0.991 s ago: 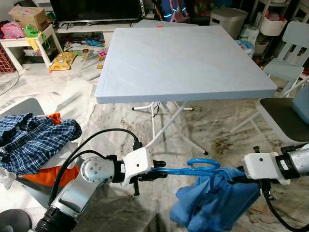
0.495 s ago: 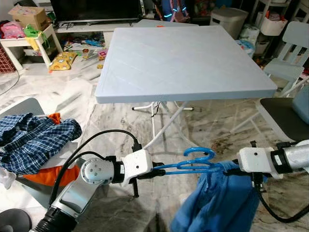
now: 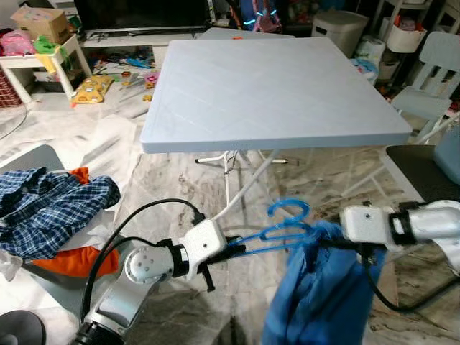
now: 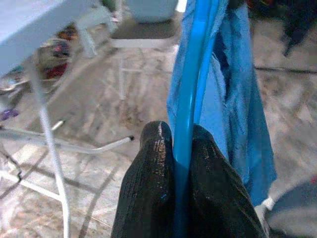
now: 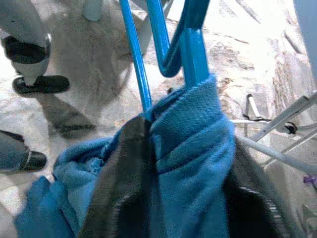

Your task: Hang hanger

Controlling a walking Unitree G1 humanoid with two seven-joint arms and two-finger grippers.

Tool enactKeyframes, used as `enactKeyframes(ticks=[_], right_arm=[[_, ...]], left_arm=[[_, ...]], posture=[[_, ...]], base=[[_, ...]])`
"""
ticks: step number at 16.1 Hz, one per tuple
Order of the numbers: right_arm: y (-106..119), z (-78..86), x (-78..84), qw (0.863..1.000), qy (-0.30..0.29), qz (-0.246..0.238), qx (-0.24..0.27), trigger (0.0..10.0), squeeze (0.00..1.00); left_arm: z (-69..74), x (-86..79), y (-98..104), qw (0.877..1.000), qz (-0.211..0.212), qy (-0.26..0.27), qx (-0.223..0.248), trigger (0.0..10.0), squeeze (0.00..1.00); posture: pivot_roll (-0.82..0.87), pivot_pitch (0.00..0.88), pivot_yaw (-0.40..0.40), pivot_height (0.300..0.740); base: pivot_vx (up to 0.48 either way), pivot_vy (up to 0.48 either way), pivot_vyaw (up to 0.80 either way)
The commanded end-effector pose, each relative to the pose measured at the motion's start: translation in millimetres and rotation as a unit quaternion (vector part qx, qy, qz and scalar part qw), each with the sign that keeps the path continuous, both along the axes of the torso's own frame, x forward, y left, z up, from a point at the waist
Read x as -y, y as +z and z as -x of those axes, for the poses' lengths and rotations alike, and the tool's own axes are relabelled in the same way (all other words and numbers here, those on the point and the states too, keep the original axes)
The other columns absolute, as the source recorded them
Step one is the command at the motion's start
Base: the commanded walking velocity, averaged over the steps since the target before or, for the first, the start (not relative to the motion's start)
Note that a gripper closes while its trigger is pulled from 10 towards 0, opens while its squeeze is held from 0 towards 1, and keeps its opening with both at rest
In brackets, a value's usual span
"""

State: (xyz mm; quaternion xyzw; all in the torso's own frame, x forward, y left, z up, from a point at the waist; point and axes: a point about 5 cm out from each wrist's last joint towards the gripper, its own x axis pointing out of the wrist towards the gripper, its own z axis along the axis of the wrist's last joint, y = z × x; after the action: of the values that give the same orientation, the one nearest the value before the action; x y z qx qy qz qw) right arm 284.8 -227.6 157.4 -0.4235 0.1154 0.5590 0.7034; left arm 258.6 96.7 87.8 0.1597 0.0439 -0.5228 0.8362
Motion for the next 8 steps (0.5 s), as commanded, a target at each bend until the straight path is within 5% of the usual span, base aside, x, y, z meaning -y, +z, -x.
enactKeyframes(ticks=[1,8], right_arm=[[-0.7,-1.4,-5.5,1.000,0.015,0.004,0.008,10.0,1.00],[1.9,-25.8,-11.6,0.994,-0.044,-0.007,0.101,10.0,1.00]], left_arm=[[-8.2,-7.6,8.6,0.998,0.034,0.053,0.016,0.0,0.00],[-12.9,-6.5,3.8,0.991,0.074,0.114,-0.009,0.0,0.00]], posture=[[-0.14,0.046,-0.028,0.740],[-0.14,0.045,-0.027,0.740]], base=[[0.000,0.000,0.00],[0.000,0.000,0.00]])
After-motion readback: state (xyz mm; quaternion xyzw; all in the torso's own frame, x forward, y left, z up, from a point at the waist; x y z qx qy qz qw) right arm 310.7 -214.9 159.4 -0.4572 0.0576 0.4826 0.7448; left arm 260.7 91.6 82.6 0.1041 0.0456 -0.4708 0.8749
